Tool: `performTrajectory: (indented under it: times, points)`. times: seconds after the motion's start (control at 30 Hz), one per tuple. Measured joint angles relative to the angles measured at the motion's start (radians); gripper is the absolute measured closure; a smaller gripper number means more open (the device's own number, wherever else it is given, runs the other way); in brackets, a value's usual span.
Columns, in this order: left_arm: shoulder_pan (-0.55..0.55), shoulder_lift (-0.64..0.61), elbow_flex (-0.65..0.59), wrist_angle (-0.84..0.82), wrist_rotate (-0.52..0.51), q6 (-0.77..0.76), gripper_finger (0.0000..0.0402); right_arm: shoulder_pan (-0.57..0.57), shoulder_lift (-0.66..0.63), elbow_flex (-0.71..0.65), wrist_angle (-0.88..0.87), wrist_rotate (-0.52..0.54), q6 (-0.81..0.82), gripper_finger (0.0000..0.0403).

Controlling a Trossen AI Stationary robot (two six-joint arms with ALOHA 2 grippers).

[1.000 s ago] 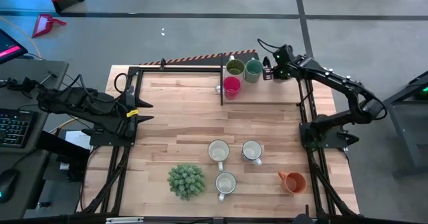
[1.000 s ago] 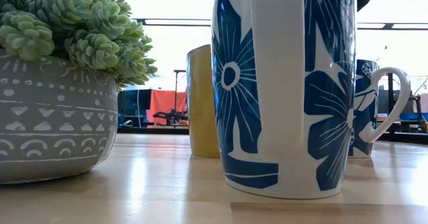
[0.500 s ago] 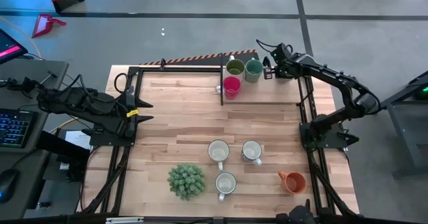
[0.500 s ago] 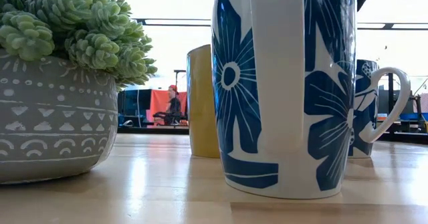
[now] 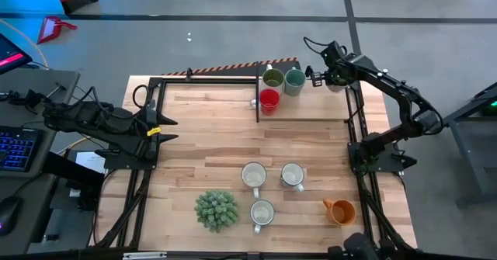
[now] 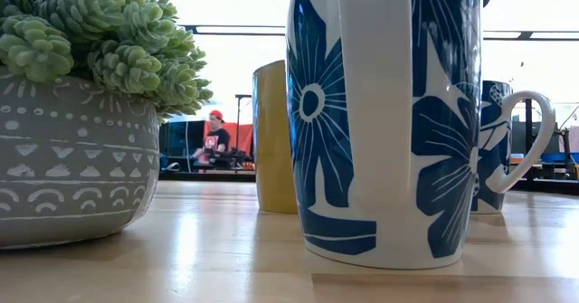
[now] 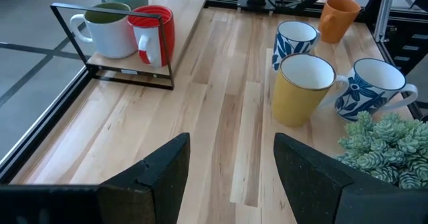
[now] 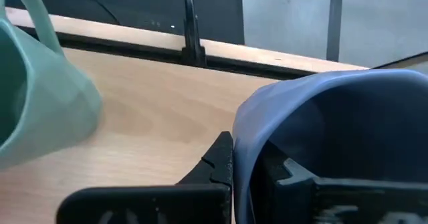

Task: Place coffee mugs
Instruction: Put the blue mug on the shelf

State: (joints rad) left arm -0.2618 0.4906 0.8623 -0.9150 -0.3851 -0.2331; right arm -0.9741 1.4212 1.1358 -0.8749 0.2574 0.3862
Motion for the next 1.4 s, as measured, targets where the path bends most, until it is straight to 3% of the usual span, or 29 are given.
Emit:
performTrajectory:
  times: [1.17, 1.4]
  points:
    - [0.000, 0.000, 0.000, 0.000, 0.001, -0.026, 0.0197, -0.034, 0.118, -0.007, 0.048, -0.029, -0.014, 0.0403]
    - [0.000, 0.000, 0.000, 0.000, 0.001, -0.026, 0.0197, -0.034, 0.119, -0.007, 0.058, -0.012, -0.021, 0.0373]
